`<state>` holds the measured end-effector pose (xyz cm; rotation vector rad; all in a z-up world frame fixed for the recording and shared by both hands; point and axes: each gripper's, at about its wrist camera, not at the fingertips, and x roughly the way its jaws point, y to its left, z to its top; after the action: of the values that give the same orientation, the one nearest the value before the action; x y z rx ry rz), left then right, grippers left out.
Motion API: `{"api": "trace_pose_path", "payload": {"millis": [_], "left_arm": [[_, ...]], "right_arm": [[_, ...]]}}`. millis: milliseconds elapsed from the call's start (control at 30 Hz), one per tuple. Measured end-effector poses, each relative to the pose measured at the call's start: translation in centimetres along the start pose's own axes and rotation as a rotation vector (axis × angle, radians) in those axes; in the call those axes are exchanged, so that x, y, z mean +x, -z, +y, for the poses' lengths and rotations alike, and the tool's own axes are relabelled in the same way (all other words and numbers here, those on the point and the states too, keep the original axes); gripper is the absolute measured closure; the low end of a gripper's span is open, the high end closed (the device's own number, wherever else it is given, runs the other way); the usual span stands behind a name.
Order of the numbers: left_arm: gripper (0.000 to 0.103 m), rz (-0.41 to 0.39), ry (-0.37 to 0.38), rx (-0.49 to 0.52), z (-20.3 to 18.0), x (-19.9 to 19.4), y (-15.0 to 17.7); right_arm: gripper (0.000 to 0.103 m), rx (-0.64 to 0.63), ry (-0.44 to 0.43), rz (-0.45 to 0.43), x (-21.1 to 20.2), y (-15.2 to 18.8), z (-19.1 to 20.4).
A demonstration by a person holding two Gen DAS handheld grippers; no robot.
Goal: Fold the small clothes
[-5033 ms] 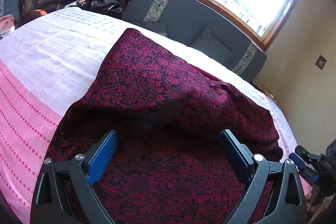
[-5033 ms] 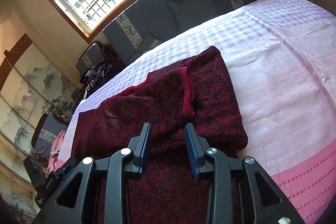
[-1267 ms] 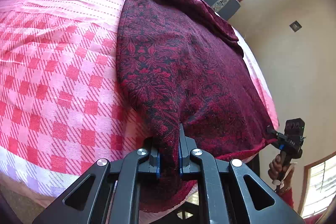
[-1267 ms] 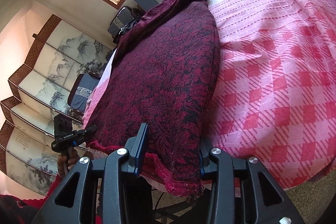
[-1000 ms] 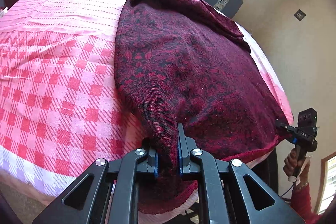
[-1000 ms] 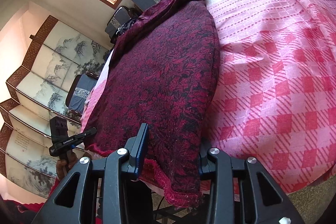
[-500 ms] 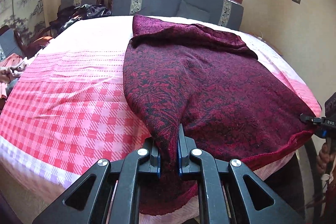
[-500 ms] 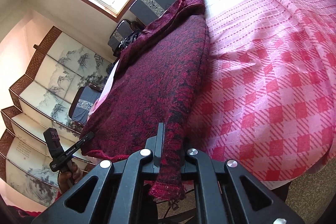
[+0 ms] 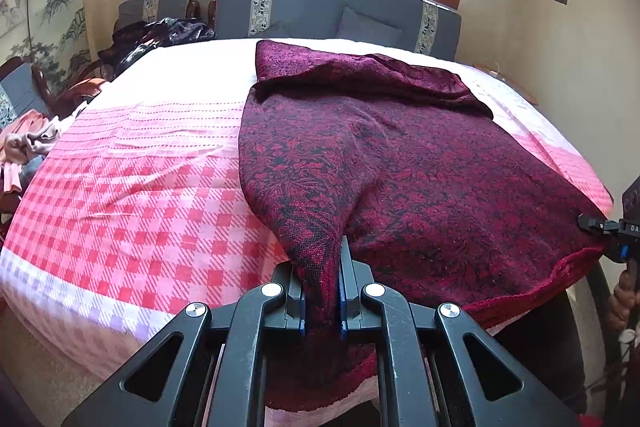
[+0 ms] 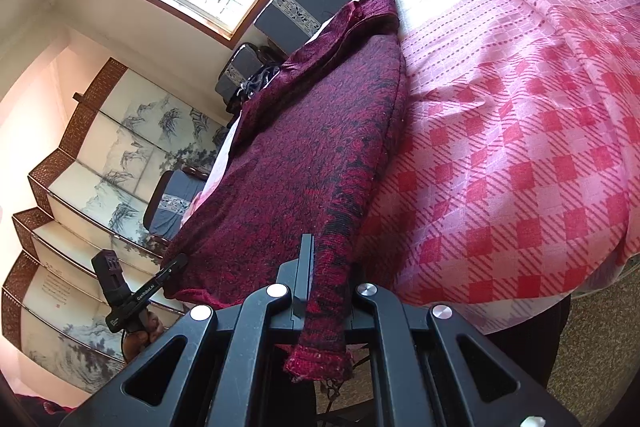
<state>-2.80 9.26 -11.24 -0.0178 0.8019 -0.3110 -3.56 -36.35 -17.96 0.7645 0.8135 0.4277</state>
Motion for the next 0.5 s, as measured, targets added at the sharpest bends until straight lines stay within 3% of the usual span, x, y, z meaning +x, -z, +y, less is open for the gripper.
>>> {"api": "trace_pose_path", "payload": {"millis": [500], "left_arm": [[0.092,-0.013,-0.012,-0.007,0.0,-1.5,0.3]], "right_arm": [[0.096,-0.003,-0.039,0.010,-1.5,-0.6,0.6]]}}
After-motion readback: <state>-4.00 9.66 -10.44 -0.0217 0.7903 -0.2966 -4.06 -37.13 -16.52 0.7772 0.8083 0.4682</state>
